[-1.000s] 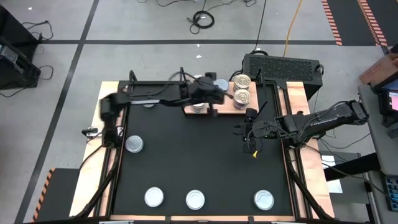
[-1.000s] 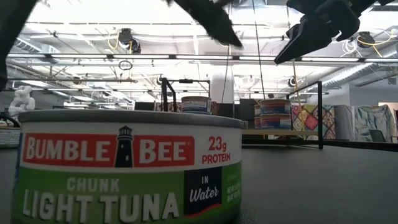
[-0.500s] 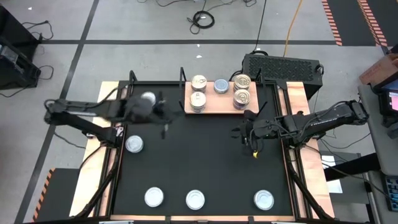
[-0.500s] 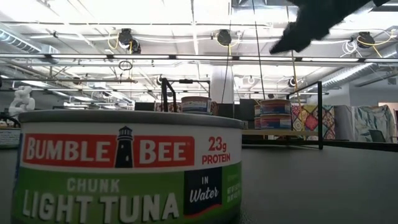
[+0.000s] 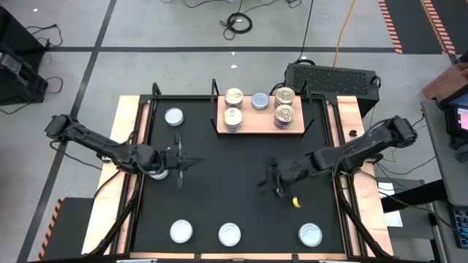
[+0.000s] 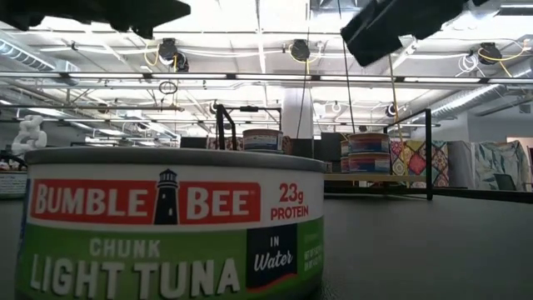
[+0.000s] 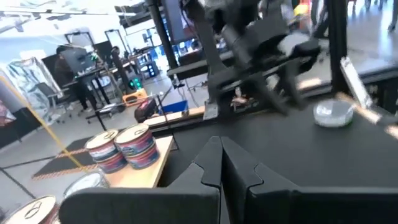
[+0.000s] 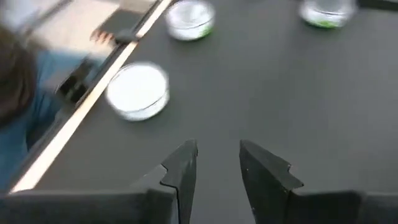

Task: Stack canned seafood by type on shelf
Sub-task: Put the green tuna can on the shelf

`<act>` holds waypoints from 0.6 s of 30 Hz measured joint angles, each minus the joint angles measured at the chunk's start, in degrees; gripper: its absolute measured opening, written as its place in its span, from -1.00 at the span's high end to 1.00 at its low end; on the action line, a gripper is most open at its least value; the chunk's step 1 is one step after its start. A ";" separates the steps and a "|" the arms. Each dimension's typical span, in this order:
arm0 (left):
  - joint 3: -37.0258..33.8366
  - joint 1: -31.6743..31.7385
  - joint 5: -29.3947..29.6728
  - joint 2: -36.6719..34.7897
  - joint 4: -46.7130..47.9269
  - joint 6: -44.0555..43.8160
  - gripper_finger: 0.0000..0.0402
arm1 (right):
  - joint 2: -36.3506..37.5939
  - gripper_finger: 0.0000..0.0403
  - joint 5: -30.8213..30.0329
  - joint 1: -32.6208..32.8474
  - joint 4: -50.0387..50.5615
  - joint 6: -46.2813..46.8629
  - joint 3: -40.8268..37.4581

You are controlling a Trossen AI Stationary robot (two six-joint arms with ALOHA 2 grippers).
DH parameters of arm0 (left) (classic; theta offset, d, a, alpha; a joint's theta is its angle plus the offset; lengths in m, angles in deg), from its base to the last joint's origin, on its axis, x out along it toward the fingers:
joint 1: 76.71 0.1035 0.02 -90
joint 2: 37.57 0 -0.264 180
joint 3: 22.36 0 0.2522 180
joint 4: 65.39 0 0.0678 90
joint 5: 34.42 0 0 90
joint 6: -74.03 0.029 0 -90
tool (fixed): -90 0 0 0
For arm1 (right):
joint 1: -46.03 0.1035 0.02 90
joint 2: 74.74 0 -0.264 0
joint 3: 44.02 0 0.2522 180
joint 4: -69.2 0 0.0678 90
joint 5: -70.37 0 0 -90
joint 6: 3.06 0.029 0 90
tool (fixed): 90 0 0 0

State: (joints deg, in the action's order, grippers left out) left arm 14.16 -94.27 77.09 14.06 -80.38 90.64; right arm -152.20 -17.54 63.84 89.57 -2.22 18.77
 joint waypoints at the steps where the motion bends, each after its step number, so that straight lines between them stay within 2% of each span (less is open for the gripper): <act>1: -0.06 0.18 0.06 0.08 0.18 0.41 1.00 | -2.09 0.42 0.53 1.10 0.07 -2.78 1.33; 5: -0.01 0.84 0.05 0.09 -0.48 0.46 1.00 | -9.79 0.42 4.01 4.99 0.05 -17.00 5.99; 10: 0.00 1.14 0.04 0.09 -0.42 0.39 1.00 | -17.87 0.42 4.04 8.28 0.18 -34.43 10.57; 15: 0.03 0.96 -0.02 0.09 -0.18 -0.14 1.00 | -24.82 0.42 3.60 9.85 -0.02 -43.45 15.41; 18: 0.05 0.92 -0.08 0.09 1.19 -3.35 1.00 | -28.23 0.42 3.59 10.88 0.31 -47.31 18.20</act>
State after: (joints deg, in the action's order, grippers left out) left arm 14.21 -93.35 77.01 14.15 -79.19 87.29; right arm -180.43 -13.95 74.72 89.89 -49.54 36.97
